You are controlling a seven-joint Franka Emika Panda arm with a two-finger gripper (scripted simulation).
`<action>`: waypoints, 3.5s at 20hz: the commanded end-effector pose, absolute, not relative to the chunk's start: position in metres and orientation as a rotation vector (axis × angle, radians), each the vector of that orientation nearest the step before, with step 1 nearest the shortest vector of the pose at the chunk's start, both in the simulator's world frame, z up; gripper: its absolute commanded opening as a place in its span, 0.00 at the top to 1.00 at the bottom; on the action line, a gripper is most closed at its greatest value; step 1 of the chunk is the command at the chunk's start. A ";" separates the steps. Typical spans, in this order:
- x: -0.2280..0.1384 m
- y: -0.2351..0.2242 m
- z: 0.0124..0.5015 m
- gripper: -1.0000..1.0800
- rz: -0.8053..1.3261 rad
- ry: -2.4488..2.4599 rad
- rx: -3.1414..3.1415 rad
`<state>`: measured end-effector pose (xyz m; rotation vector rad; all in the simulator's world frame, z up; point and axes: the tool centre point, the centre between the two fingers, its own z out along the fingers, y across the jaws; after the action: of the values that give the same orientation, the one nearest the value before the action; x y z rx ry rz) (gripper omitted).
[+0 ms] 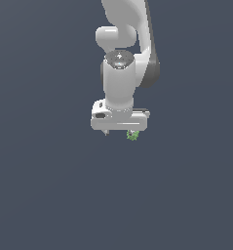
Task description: Pick up the object and move it to a goal position.
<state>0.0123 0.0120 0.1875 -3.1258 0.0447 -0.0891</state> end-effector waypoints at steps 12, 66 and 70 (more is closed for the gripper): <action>0.003 0.002 0.173 0.04 -0.018 0.046 -3.120; -0.097 0.093 0.041 0.04 0.000 0.325 -3.125; -0.097 0.093 0.041 1.00 0.000 0.325 -3.125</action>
<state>-0.0974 0.0936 0.0419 -3.1245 0.3236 -0.0006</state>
